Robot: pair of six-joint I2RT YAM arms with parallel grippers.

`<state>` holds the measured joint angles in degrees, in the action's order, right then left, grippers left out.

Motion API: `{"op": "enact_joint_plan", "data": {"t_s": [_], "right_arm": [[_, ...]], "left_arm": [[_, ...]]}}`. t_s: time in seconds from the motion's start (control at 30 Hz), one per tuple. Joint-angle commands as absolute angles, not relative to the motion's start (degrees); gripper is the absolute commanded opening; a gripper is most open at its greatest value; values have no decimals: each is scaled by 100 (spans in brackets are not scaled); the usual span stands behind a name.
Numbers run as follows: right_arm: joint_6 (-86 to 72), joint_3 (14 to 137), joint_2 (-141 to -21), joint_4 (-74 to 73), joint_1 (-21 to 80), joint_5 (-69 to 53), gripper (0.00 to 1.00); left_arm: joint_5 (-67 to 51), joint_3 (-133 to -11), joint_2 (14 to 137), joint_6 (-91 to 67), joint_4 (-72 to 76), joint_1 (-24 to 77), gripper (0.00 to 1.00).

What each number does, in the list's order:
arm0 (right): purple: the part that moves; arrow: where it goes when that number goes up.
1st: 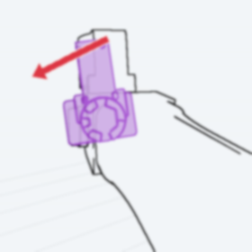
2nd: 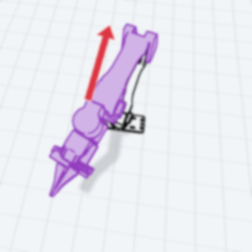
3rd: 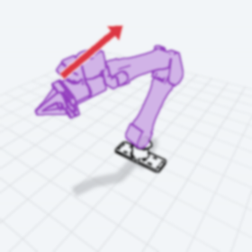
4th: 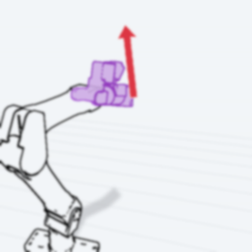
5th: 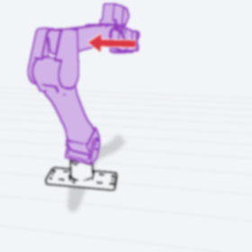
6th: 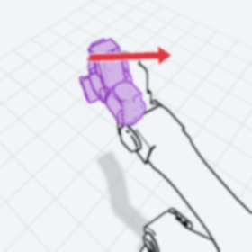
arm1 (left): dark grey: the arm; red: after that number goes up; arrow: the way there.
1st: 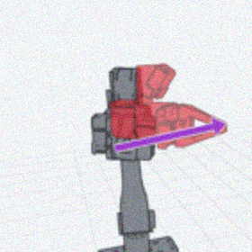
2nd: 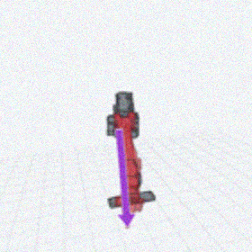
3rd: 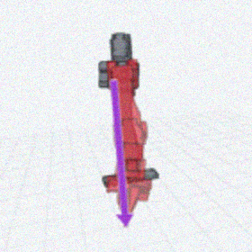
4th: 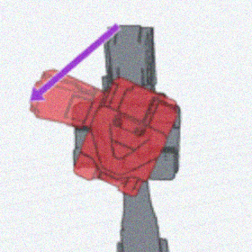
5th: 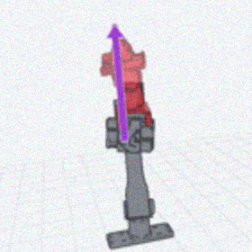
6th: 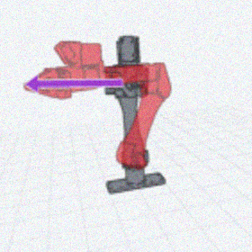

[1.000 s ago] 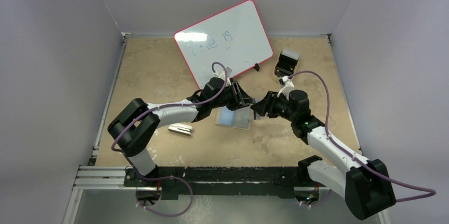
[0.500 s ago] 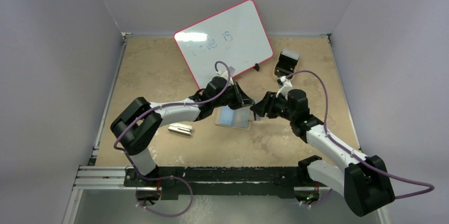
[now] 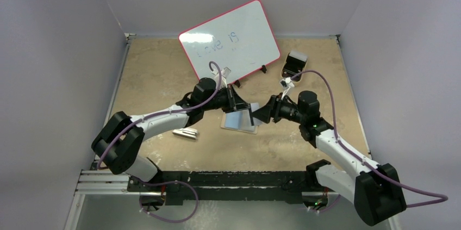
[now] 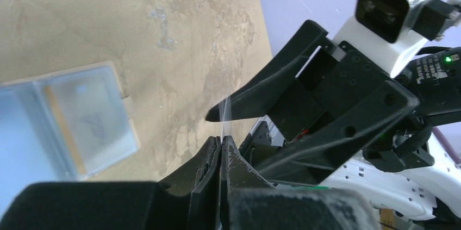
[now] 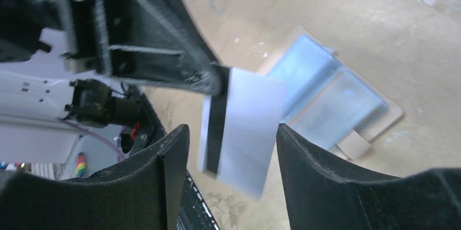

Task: Put the credit cards into the card holder
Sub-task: Adjust the credit card.

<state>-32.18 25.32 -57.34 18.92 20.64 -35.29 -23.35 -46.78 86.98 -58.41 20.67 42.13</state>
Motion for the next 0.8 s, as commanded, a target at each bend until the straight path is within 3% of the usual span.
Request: {"op": "enact_joint_plan", "data": {"t_s": [0.0,0.07,0.2,0.47,0.6,0.67,0.77], "right_arm": [[-3396,2536,-5771,2735,2074,-4415,68],[-3391,2514,-5842,2863,2066,-4511,78],[-3335,2609,-5938,2674,2067,-4388,73],[-3532,2665,-6056,2875,2037,-4406,33],[-3888,2528,-6201,3506,2030,-4749,2],[-4143,2434,-6215,3791,2030,-4816,0],[-4595,2258,-6125,4318,2021,-4809,0]], "left_arm": [[-2346,-4507,8513,-5485,1897,4069,0],[-2332,-4469,8560,-5587,2020,4064,0],[-2445,-4501,8680,-5564,2142,4069,0],[-3322,-4436,8354,-5240,2166,3938,0],[-3561,-4344,8325,-5523,2593,3937,0],[-3449,-4342,8279,-5591,2526,3935,1],[-3164,-4258,8152,-5707,2496,3937,22]]}}
